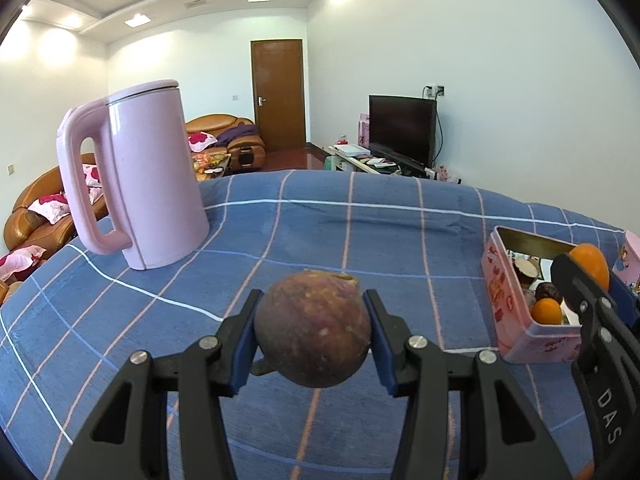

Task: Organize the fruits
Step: 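Lift the purple-brown fruit with the left tool while the right tool carries the orange toward the tin, then lower the purple-brown fruit into the tin with the left tool while the right tool lowers the orange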

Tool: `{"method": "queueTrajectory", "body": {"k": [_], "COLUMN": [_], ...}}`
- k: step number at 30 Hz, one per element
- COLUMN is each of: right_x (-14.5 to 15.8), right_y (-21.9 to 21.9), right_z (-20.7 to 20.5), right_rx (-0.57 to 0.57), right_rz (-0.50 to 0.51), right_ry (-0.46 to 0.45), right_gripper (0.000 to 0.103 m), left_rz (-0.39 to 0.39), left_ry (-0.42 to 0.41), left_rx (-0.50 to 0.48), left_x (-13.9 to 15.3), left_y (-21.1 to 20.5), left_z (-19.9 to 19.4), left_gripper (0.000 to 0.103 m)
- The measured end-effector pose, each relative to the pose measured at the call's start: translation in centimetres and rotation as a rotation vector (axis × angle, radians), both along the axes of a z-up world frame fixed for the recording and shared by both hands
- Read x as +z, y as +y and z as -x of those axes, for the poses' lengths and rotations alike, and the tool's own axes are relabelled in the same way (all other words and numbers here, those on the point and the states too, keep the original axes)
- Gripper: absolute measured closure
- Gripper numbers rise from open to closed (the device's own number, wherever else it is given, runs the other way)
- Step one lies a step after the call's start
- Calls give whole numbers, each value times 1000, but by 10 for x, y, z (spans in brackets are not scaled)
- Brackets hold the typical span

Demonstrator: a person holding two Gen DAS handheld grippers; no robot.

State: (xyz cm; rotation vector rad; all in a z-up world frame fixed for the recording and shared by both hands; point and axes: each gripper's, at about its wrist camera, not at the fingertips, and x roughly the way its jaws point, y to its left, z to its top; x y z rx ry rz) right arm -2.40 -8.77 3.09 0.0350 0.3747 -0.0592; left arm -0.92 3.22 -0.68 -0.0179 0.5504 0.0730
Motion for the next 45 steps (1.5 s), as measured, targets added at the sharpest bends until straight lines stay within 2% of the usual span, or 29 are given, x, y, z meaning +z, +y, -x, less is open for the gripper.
{"method": "queueTrajectory", "body": {"k": [39, 45], "right_x": [4, 5], "right_y": [-91, -111], "right_z": [27, 30], "right_rx": [-62, -89], "right_rz": [71, 72], "right_ry": [-16, -12], "right_gripper": [66, 66], "left_rz": [-15, 17], "left_ry": [13, 32], "left_rx": [-164, -202], "left_x": [1, 0], "left_y": [-104, -116], "left_z": [14, 13], "left_gripper": [52, 52]}}
